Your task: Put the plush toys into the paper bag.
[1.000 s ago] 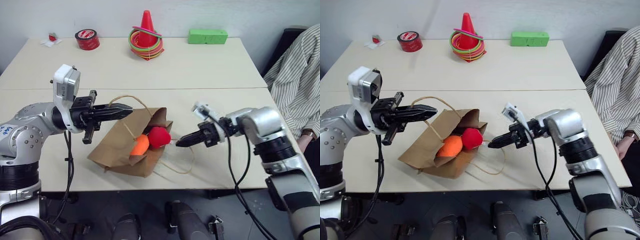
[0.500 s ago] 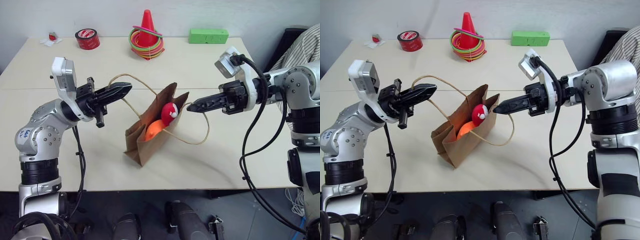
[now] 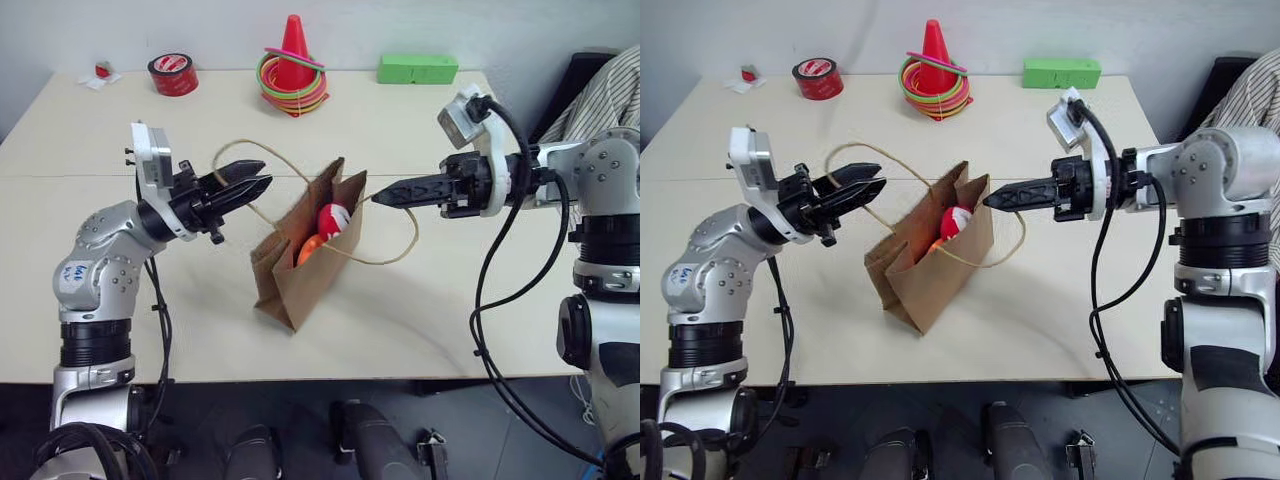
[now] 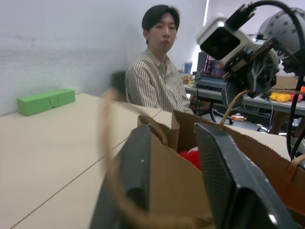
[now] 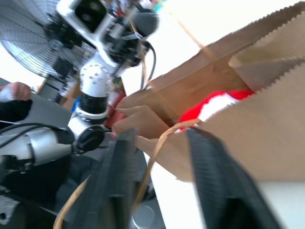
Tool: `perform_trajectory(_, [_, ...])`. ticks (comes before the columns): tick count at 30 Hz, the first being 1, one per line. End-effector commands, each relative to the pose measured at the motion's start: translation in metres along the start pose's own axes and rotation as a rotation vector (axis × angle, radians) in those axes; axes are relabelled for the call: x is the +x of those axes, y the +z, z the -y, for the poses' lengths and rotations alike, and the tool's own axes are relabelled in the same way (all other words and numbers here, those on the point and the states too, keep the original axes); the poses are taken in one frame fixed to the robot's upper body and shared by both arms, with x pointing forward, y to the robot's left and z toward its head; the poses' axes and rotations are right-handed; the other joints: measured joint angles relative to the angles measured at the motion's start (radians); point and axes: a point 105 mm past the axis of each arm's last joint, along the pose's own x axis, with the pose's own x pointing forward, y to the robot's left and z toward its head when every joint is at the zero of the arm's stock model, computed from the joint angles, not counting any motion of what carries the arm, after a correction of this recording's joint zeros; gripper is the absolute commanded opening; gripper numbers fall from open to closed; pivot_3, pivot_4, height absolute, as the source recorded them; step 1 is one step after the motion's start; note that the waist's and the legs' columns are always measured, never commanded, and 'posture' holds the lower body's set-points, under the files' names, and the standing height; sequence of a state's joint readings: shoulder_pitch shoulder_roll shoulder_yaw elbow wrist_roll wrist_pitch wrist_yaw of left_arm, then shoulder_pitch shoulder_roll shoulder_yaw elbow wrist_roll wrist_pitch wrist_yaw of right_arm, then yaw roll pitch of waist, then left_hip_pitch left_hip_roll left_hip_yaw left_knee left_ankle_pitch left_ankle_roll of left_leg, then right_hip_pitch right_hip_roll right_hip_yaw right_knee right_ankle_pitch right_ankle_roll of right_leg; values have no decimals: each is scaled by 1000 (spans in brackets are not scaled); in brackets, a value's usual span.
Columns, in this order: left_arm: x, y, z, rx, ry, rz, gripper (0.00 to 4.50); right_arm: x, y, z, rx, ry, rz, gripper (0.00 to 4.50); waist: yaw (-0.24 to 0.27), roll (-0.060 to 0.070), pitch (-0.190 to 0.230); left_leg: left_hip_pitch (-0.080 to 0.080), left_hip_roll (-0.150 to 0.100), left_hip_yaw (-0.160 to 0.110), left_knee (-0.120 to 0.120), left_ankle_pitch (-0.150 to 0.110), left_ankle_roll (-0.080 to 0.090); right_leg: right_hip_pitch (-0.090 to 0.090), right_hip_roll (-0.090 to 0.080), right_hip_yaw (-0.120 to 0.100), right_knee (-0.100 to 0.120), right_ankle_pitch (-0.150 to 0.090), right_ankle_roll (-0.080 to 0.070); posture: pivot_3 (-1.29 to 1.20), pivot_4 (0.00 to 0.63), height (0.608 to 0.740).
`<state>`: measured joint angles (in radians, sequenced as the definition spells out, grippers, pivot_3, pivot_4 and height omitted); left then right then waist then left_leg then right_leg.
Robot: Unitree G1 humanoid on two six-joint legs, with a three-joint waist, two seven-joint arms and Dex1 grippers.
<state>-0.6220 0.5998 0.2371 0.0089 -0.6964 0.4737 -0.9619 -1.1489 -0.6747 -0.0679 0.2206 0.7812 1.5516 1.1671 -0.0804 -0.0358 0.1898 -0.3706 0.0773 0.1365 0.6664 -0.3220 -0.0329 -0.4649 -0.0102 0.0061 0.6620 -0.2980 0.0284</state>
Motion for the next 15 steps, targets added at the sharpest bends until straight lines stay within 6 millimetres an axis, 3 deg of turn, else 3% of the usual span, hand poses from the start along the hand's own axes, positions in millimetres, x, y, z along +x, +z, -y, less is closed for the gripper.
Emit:
perform_trajectory(1, [-12, 15, 4, 51, -17, -13, 2799, -14, 8, -23, -76, 77, 43, 3086, 0, 0, 0, 0, 0, 0, 0, 0, 0, 0, 0, 0, 0, 0, 0, 0, 150, 740])
perform_trajectory(5, [-32, 14, 11, 35, -46, -125, 4060, -30, 9, -26, -94, 83, 77, 4490, -2, 0, 0, 0, 0, 0, 0, 0, 0, 0, 0, 0, -1, 0, 0, 0, 150, 740])
perform_trajectory(7, [-43, 15, 12, 42, -36, -170, 4459, -37, 12, -25, -123, 80, 120, 4500, -2, 0, 0, 0, 0, 1, 0, 0, 1, 0, 0, 0, -1, 0, 0, 0, 150, 740])
perform_trajectory(11, [-70, 11, 6, 59, 29, -267, 4459, -52, 12, -8, -234, -17, 211, 4500, 0, 0, 0, 1, 0, 0, 0, 0, 1, 1, 0, 0, -1, 0, 0, 0, 150, 740])
perform_trajectory(13, [-92, -3, 7, 39, 67, -357, 4459, -62, -10, 15, -271, -123, 182, 4500, 0, -1, -1, 1, 0, 0, -1, 0, 1, 1, 0, 0, -2, 0, 0, 0, 150, 740])
perform_trajectory(15, [-102, -12, 25, -8, 40, -399, 4500, -61, -52, 40, -435, -225, 49, 4108, 2, -1, -1, 0, 0, 1, -3, -1, 1, 1, 0, 0, -4, 0, 0, 0, 150, 740])
